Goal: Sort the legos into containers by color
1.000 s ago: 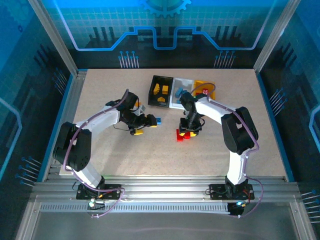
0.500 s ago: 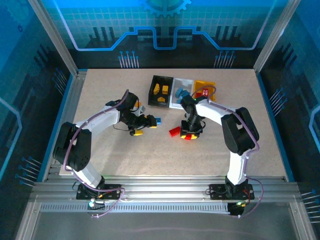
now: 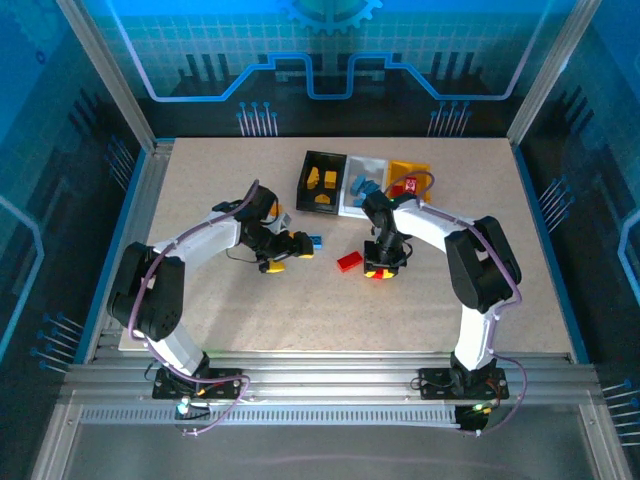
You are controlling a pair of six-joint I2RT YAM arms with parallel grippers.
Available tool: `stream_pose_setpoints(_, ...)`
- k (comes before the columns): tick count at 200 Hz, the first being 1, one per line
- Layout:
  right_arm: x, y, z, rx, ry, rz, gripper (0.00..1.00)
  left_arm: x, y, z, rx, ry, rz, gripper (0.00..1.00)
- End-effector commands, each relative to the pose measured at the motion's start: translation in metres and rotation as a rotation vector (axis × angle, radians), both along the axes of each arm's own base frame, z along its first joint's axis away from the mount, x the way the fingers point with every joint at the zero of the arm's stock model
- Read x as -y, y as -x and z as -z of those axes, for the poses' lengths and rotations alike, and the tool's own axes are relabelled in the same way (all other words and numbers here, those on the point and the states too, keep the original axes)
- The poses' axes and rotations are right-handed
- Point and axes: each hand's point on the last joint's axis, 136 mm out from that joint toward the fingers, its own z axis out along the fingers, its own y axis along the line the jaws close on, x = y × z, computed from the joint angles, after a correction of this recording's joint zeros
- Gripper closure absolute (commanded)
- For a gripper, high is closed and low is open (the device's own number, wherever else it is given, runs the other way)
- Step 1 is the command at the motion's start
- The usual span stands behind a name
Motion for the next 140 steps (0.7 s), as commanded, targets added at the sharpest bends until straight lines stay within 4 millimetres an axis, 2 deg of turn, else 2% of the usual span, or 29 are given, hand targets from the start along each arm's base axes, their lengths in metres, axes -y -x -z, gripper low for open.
stream_pose_setpoints(1, 0.006, -0.014, -0.03, 0.065, -0.004, 0.02, 0.67, 0.0, 0.007, 0.0, -0.01, -0.005, 0.028, 0.11)
stream_pose_setpoints(40, 0.025, -0.065, -0.086, 0.205, -0.048, 0.092, 0.67, -0.001, 0.007, -0.001, -0.001, -0.015, 0.035, 0.1)
stream_pose_setpoints(64, 0.045, -0.102, -0.102, 0.258, -0.074, 0.166, 0.67, -0.001, 0.007, -0.005, 0.024, -0.022, 0.058, 0.1)
stream_pose_setpoints(79, 0.055, -0.123, -0.103, 0.279, -0.076, 0.2, 0.67, -0.002, 0.006, -0.008, 0.039, -0.029, 0.069, 0.08)
stream_pose_setpoints(104, 0.068, -0.152, -0.087, 0.267, -0.07, 0.243, 0.67, -0.003, 0.005, -0.01, 0.042, -0.04, 0.074, 0.06)
stream_pose_setpoints(140, 0.078, -0.175, -0.066, 0.243, -0.062, 0.279, 0.63, -0.005, 0.006, -0.014, 0.037, -0.053, 0.073, 0.05)
